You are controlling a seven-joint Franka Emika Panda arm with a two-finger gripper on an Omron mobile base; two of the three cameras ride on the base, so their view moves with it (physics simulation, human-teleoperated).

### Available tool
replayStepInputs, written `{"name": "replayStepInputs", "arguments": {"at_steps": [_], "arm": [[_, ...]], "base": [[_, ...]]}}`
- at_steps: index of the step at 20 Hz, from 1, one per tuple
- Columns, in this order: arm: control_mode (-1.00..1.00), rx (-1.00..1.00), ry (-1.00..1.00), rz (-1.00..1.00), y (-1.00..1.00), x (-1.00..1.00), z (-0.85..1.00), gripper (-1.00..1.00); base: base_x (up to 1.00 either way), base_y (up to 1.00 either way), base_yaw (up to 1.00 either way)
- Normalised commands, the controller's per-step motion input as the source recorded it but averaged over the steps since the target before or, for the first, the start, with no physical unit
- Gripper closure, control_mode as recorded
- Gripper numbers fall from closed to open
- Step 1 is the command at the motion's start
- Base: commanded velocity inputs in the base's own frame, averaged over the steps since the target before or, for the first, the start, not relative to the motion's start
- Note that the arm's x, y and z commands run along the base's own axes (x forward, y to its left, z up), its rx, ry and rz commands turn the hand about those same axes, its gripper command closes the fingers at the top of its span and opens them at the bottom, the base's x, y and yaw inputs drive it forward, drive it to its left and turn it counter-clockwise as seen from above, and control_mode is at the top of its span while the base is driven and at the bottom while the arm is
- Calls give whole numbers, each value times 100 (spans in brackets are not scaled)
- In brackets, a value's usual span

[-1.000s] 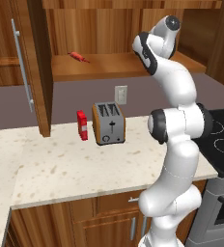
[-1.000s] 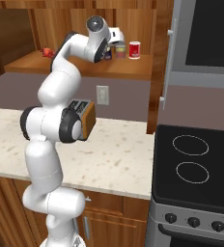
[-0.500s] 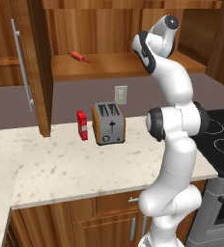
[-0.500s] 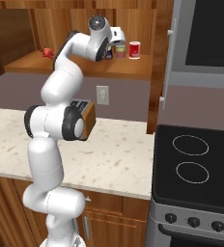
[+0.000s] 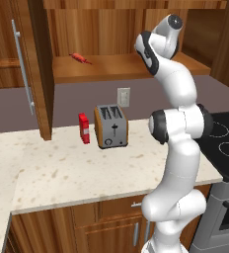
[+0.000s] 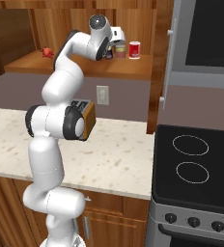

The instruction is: Pick the cans from the counter and place them in their designated side in the cabinet.

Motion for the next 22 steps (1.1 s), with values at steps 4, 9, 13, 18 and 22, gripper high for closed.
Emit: {"name": "replayStepInputs", "arguments": {"at_steps": [4, 9, 13, 18, 22], "arm": [[-100, 0, 0, 0, 1, 8, -13, -100], [-100, 0, -1, 0, 0, 10, -1, -100], [-100, 0, -7, 0, 0, 3, 1, -100], [-100, 0, -9, 0, 0, -11, 17, -100], [-100, 0, -10, 1, -5, -30, 10, -100]], "base": [[0, 0, 0], [0, 0, 0], [0, 0, 0], [0, 0, 0], [0, 0, 0]]}}
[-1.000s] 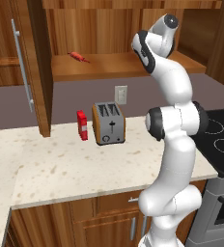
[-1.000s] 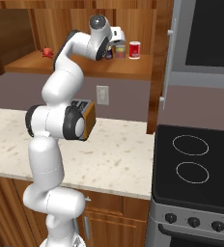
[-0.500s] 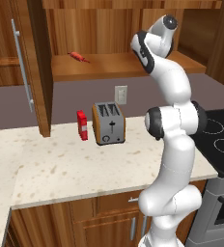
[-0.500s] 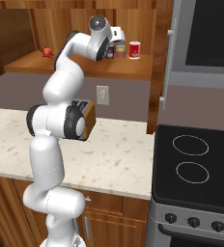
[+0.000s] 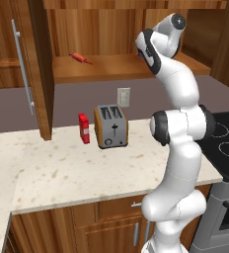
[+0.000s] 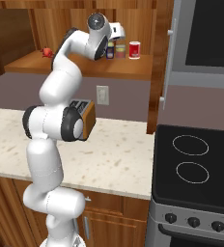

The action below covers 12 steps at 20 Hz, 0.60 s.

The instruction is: Pick the cans from the counter and place them in their designated side in the cabinet.

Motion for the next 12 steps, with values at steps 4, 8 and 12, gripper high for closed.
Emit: {"name": "replayStepInputs", "arguments": {"at_steps": [4, 8, 12], "arm": [[-100, 0, -11, 2, -8, -39, 0, -100], [-100, 0, -13, 3, -2, -45, 0, -100], [-100, 0, -14, 3, 0, -50, 0, -100]], "base": [[0, 0, 0], [0, 0, 0], [0, 0, 0]]}}
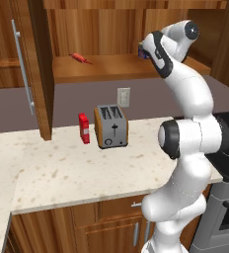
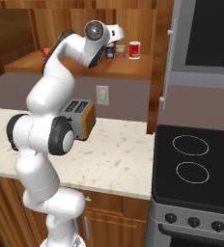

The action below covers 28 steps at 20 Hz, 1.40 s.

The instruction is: Pick the cans from the counter and place them in their designated side in the cabinet.

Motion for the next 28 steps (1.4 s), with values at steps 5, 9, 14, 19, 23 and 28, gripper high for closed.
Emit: {"name": "replayStepInputs", "arguments": {"at_steps": [5, 9, 14, 19, 23, 28], "arm": [[-100, 0, -7, 2, 0, -57, 0, -100], [-100, 0, -1, 1, 0, -62, 2, -100], [-100, 0, 0, 2, 0, -65, 6, -100], [-100, 0, 0, 1, 4, -71, 4, -100], [-100, 0, 1, 1, 8, -71, 2, -100], [-100, 0, 1, 0, 11, -71, 0, -100]], "base": [[0, 0, 0], [0, 0, 0], [0, 0, 0], [0, 0, 0], [0, 0, 0], [0, 0, 0]]}}
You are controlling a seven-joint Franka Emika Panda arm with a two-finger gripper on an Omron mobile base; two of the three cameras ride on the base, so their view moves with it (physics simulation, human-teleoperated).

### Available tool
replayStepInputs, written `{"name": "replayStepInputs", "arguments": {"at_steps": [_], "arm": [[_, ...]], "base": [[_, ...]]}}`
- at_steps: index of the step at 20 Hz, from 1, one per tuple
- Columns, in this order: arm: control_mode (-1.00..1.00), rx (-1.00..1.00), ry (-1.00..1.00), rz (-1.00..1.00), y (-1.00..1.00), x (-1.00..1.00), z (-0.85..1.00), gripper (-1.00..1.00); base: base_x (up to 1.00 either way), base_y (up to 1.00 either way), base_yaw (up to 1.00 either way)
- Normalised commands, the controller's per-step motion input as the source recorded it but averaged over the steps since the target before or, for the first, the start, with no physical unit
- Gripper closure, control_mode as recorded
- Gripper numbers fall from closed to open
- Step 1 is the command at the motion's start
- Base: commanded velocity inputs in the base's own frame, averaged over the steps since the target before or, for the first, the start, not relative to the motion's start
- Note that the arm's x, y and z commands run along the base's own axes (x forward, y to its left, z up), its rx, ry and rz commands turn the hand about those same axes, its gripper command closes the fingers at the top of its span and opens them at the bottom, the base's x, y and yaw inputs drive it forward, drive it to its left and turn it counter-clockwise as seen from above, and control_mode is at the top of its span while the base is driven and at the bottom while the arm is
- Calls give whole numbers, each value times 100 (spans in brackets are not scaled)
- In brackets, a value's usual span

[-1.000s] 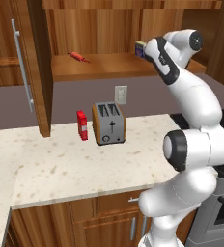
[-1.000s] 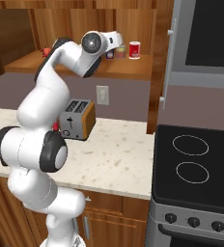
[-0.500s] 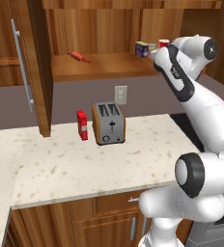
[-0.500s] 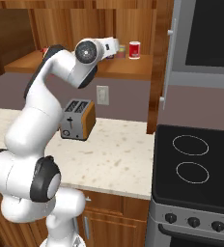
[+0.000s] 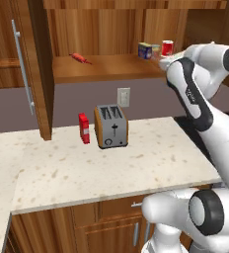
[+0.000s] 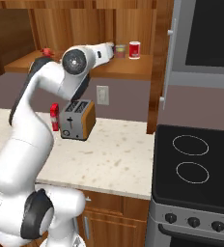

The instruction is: Pick the cans from the counter and place them in their designated side in the cabinet.

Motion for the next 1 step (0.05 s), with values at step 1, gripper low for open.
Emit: {"name": "replayStepInputs", "arguments": {"at_steps": [1], "arm": [[-100, 0, 0, 0, 9, -73, 0, -100]], "base": [[0, 0, 0]]}}
